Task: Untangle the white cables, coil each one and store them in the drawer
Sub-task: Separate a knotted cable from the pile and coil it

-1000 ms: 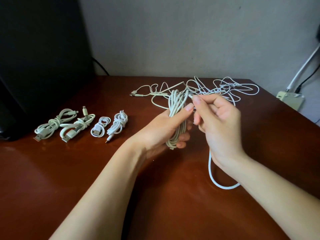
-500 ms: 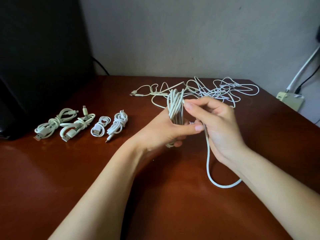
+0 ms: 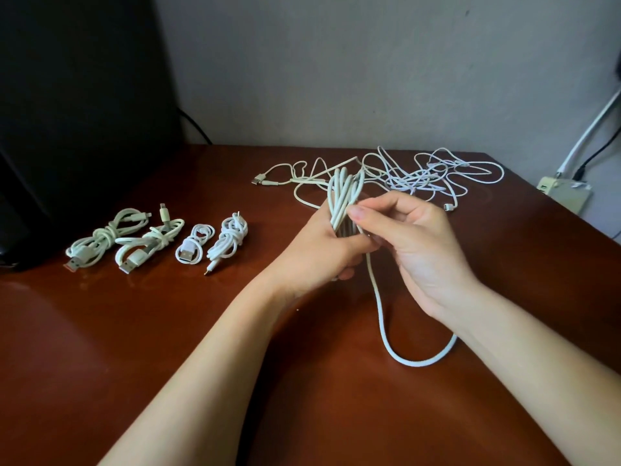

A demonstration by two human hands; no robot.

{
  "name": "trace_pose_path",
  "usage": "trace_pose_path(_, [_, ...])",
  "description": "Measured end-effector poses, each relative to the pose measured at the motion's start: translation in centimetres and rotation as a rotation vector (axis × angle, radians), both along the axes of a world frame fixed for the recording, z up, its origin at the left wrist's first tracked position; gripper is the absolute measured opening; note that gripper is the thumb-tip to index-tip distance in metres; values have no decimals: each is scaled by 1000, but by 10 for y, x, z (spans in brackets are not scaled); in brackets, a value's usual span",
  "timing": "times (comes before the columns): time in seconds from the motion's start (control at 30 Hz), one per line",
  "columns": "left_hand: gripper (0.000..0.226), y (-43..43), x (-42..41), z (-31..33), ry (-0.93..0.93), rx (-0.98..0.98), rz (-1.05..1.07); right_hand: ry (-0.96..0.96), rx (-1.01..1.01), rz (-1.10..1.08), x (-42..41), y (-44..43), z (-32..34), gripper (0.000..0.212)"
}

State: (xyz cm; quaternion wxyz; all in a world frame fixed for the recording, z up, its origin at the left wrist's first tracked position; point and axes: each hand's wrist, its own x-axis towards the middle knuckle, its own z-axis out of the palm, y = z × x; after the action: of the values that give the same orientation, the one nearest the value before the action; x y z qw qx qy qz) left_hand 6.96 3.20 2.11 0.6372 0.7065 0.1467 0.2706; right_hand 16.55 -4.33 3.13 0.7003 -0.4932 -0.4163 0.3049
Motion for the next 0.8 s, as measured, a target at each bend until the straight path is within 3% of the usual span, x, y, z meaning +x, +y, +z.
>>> trace_pose_path(0.23, [14, 11, -1, 1, -181, -163, 119, -366, -62, 29, 6, 0, 5, 23])
trace_pose_path(0.4, [22, 18, -4, 6, -225, -265, 310, -349, -72, 1, 5, -1, 8, 19])
trace_pose_path(0.53, [23, 24, -9, 11, -365, -403, 353, -430, -214, 31, 2, 1, 1, 16])
trace_pose_path(0.67, [27, 27, -13, 14, -452, -541, 302, -487, -344, 154, -4, 5, -13, 21])
trace_pose_path(0.8, [33, 25, -15, 16, -455, -623, 187, -354, -380, 288, -8, 4, -16, 18])
